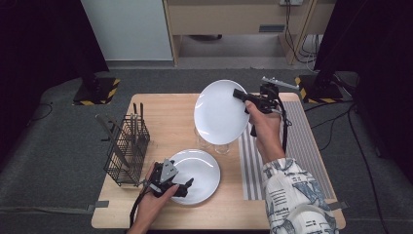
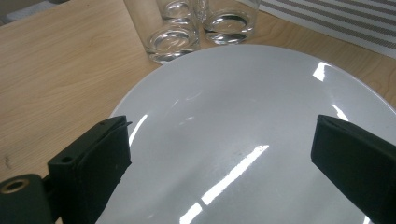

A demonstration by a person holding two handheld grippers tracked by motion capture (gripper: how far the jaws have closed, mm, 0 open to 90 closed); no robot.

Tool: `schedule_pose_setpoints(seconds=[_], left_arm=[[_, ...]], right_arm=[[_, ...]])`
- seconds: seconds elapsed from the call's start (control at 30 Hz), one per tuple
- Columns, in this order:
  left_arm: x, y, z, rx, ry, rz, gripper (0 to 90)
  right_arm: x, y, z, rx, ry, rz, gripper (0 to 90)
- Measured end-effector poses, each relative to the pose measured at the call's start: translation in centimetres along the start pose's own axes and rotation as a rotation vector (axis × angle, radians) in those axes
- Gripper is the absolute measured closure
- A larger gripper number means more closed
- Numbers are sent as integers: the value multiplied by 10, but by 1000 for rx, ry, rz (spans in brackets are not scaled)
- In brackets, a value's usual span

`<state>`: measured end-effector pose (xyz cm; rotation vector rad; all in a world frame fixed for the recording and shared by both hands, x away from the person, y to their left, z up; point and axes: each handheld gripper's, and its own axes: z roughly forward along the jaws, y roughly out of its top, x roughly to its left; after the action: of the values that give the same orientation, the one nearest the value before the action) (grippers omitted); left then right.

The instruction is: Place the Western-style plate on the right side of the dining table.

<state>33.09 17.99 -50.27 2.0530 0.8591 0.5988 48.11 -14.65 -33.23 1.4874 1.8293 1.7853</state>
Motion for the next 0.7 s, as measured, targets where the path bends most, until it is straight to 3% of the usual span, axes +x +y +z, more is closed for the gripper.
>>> schedule_pose_setpoints(seconds=[0.17,0.43,0.7], left_arm=[[5,-1,0,-1,3,-12,41],[-2,1,9,13,-10,51,39],[-7,1,13,24,-25,72,38]], right_arm=[[-6,-2,-18,-17,-22,-2,859],[-23,-7,-37,-27,-60,19,859],[-41,-5,-51,-47,-85,35,860]])
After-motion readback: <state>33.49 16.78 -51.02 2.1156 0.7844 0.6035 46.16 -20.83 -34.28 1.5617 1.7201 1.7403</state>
